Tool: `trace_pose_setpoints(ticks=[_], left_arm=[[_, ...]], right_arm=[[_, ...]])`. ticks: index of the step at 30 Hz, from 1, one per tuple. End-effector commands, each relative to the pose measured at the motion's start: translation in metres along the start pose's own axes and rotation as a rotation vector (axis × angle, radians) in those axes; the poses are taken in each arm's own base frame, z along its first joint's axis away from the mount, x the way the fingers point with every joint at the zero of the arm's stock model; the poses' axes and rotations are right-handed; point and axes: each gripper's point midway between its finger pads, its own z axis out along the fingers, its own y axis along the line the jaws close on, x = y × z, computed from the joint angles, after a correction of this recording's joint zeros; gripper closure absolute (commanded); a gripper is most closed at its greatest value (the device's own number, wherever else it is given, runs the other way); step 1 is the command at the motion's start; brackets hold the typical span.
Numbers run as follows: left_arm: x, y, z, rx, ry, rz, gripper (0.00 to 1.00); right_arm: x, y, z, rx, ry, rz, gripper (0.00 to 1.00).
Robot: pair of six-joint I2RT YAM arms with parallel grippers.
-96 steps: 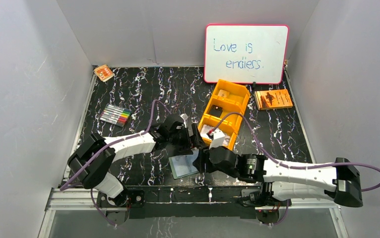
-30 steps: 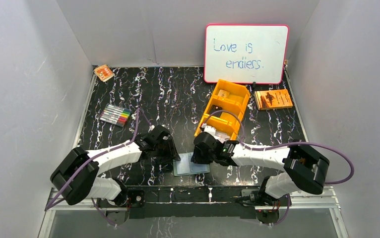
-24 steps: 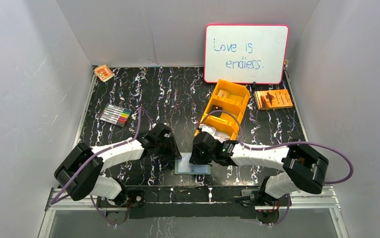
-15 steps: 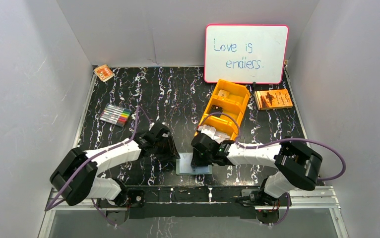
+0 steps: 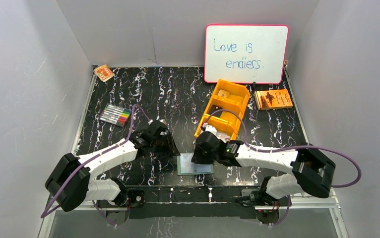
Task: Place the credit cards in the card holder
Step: Open the card holder at the center of the board.
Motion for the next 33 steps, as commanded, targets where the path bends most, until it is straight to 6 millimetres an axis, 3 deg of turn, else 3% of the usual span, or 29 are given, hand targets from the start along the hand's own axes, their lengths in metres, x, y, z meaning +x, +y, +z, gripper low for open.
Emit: trace_pose_setpoints(ticks=[1,11,19,33], left_arm=[[-0.007,-0.014,-0.011,0.039,-0.016,-0.01,0.6],[0.0,-0.034,-0.012,0.142,0.029,-0.059,0.57],[0.013,-0.041,-0.001,0.157,0.075,-0.052,0.48],[0.026,-0.027,0.02,0.08,0.128,-0.04,0.46]], right_arm=[[-0.018,0.001,-0.015,0.019,-0.066,-0.019,0.71],[0.009,-0.049,-0.003,0.181,0.002,-0.034,0.79],[0.031,-0.061,0.011,0.181,0.065,-0.009,0.82],[0.037,-0.066,0.014,0.182,0.079,0.004,0.84]])
